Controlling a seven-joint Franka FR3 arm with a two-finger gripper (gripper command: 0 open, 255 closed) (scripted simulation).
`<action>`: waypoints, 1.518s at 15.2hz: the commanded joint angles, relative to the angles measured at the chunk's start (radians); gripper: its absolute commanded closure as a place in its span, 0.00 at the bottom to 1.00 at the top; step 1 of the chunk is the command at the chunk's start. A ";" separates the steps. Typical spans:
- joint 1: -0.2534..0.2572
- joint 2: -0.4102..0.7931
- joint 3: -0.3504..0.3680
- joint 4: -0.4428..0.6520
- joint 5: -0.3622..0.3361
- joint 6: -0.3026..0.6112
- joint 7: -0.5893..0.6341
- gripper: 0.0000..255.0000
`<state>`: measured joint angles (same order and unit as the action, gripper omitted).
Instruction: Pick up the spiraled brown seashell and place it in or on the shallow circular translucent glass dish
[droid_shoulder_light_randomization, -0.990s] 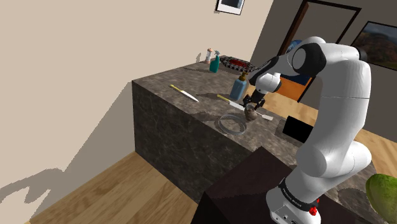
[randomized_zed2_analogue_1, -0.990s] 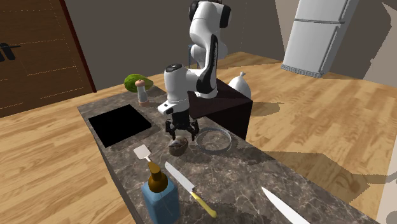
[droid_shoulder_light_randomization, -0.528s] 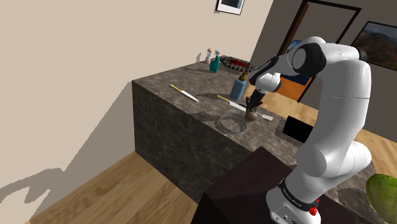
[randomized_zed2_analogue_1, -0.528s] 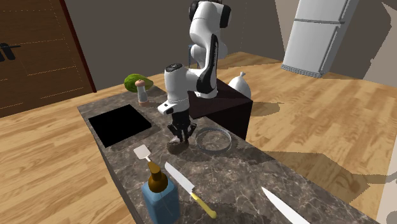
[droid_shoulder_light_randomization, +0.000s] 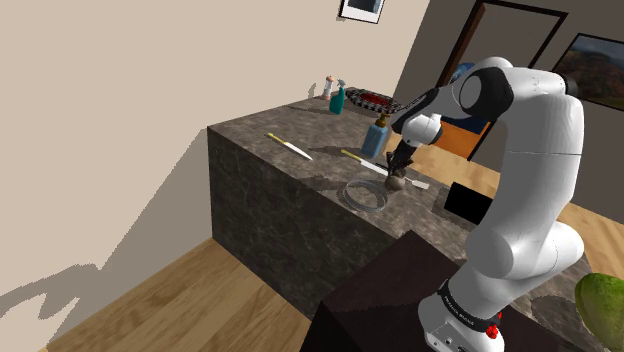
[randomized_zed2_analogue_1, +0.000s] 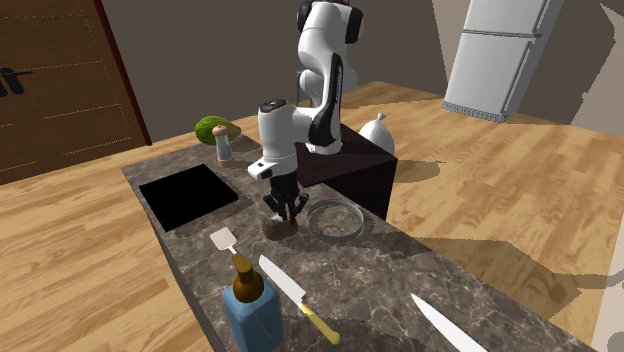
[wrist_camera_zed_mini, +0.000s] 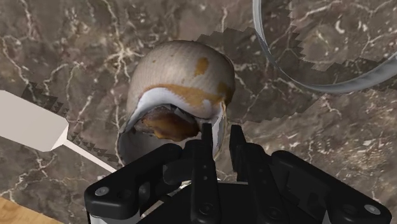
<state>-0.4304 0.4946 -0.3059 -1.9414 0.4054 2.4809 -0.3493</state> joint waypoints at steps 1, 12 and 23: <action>0.004 -0.014 -0.006 -0.001 -0.009 -0.014 0.008 1.00; 0.030 -0.112 -0.043 0.016 -0.073 -0.120 0.060 1.00; 0.133 -0.282 -0.050 -0.104 -0.170 -0.142 0.210 1.00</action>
<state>-0.3159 0.2334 -0.3587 -2.0224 0.2479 2.3314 -0.1669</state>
